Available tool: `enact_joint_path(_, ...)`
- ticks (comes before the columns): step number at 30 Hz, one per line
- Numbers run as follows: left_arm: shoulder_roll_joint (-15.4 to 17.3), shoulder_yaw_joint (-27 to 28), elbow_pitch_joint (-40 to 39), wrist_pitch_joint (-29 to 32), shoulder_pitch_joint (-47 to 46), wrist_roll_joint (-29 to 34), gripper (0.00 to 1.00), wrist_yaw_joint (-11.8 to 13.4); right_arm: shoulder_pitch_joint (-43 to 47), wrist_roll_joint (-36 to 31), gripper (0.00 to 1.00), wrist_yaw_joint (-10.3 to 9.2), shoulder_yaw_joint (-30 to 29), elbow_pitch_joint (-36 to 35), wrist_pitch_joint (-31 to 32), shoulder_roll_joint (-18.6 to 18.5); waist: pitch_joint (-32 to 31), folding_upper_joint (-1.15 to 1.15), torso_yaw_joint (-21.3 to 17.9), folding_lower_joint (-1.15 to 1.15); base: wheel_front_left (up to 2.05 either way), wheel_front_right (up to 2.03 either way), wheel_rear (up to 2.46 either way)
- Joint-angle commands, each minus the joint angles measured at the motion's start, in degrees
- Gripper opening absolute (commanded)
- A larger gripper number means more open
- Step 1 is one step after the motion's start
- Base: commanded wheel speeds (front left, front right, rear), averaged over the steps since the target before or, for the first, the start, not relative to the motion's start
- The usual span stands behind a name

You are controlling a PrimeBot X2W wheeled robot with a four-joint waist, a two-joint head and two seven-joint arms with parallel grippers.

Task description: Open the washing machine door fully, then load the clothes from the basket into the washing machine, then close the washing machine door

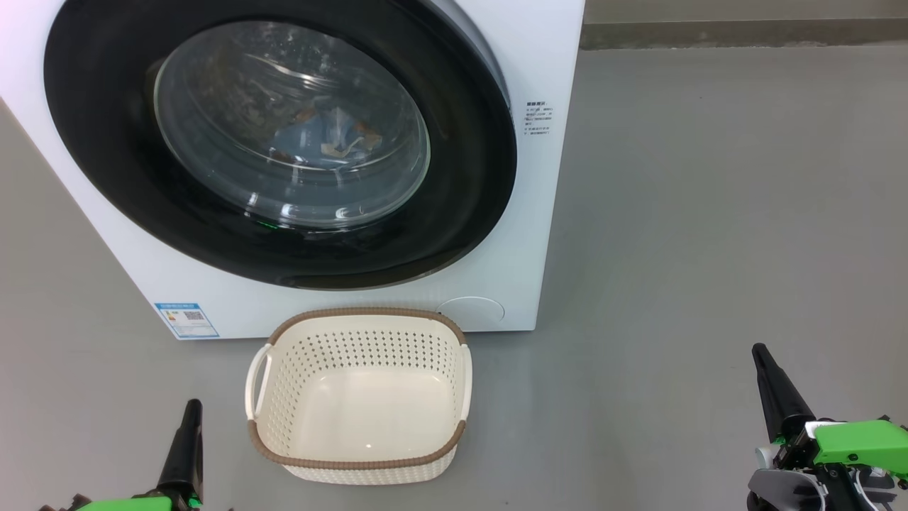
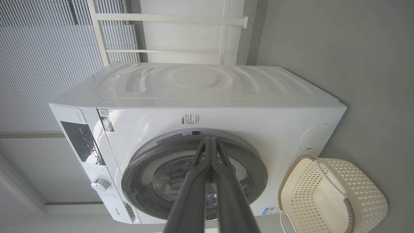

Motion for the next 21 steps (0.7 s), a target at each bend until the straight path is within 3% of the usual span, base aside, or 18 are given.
enact_joint_path(1, 0.5, 1.9, -1.8, 0.4, -2.4, -0.5, 0.00, -0.2, -2.5, 0.3, 0.00, 0.18, 1.1, -1.7, 0.2, -0.5, 0.0, 0.00, 0.0, 0.00, 0.00, 0.00, 0.00)
enact_joint_path(21, 0.5, 1.9, -1.8, 0.3, -2.4, -0.5, 0.00, -0.2, -2.5, 0.3, 0.00, 0.18, 1.1, -1.7, 0.2, -0.5, 0.0, 0.00, 0.0, 0.00, 0.00, 0.00, 0.00)
